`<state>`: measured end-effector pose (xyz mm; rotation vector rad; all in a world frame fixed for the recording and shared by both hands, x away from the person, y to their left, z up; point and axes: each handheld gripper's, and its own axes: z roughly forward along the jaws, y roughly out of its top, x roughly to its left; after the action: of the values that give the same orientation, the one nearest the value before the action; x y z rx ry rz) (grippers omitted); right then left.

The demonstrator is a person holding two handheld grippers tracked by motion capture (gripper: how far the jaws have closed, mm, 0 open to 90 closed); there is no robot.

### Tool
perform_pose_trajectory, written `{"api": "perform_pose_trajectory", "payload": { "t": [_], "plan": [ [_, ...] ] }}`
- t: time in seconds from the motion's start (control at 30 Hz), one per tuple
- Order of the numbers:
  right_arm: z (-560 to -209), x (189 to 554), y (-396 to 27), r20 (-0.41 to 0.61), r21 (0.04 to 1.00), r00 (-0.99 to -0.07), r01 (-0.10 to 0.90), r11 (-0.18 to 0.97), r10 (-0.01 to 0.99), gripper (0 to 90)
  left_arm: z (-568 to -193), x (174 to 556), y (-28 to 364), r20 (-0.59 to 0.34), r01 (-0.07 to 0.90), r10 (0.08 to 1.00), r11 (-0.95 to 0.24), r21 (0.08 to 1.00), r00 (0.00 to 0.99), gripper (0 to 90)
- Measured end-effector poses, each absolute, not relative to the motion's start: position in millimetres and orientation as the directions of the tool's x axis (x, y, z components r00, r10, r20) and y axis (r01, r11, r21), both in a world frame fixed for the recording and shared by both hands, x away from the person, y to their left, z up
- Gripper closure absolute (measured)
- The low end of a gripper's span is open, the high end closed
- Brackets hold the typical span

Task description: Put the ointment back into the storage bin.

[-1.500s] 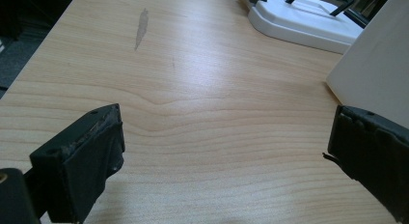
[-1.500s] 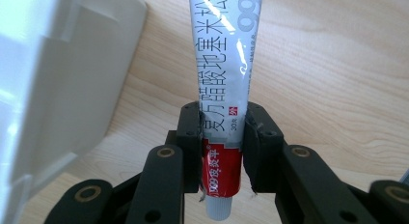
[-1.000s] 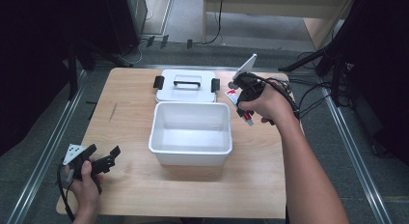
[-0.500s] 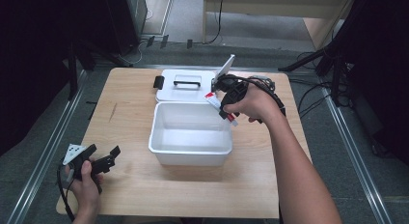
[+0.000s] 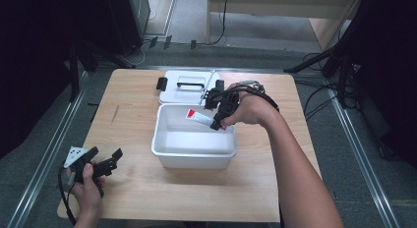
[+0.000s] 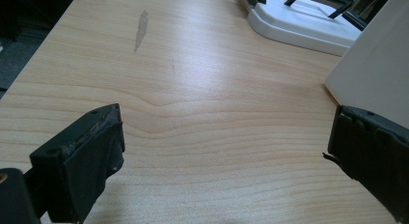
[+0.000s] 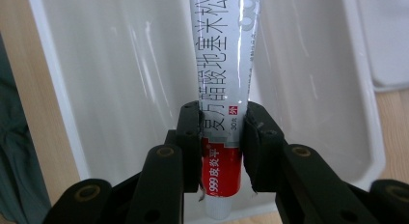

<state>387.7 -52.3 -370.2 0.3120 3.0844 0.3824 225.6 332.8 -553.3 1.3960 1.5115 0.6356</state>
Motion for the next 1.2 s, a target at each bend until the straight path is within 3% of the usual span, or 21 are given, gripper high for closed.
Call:
{"api": "perform_pose_trajectory", "payload": {
  "t": [0.33, 0.9, 1.2],
  "plan": [
    [-383.3, 385.8, -49.6, -0.042, 0.209, -0.994, 0.087, 0.974, 0.098, 71.9, -553.3, 225.7, 332.8, -0.291, 0.46, 0.951, 0.214, 0.862, 0.102, 0.1],
    [-403.8, 387.0, -50.3, -0.038, 0.196, -0.996, 0.074, 0.978, 0.082, 71.9, -553.4, 225.6, 332.8, -0.29, 0.458, 0.951, 0.214, 0.863, 0.103, 0.1],
    [-420.5, 385.6, -44.3, -0.016, 0.139, -0.997, 0.078, 0.987, 0.081, 71.9, -553.4, 225.5, 333.0, -0.293, 0.46, 0.95, 0.216, 0.861, 0.103, 0.1]
  ]
}}
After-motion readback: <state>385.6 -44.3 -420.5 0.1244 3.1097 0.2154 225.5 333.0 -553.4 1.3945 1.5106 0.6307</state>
